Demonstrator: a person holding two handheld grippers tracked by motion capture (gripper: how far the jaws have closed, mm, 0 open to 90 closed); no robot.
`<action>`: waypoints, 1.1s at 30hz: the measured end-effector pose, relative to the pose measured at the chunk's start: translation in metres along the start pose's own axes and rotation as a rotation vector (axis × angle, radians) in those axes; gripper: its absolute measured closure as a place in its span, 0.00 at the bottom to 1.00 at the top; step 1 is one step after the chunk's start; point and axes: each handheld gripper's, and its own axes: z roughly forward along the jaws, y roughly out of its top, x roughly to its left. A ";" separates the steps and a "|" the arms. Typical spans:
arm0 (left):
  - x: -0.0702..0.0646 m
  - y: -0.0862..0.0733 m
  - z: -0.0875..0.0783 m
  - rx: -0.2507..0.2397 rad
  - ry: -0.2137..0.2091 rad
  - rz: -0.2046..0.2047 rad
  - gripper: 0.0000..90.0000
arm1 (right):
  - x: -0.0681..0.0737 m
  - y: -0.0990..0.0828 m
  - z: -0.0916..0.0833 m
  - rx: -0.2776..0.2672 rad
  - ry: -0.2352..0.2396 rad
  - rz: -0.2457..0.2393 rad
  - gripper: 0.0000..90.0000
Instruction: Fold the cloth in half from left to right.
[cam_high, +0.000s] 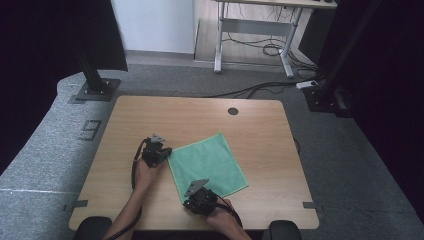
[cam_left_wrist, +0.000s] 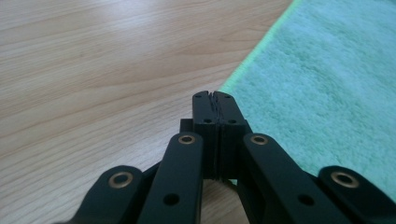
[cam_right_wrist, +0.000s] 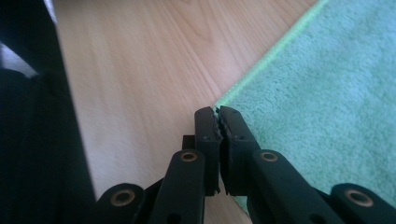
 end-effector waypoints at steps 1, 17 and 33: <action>0.001 0.000 -0.002 -0.001 0.002 -0.004 0.99 | 0.001 0.002 0.001 -0.004 0.011 0.000 0.95; -0.002 0.026 -0.017 -0.037 -0.019 -0.037 0.98 | -0.007 0.004 -0.028 -0.101 0.000 0.026 0.95; -0.035 0.060 0.016 -0.059 -0.049 0.049 0.98 | -0.035 -0.026 -0.057 -0.125 -0.085 0.108 0.95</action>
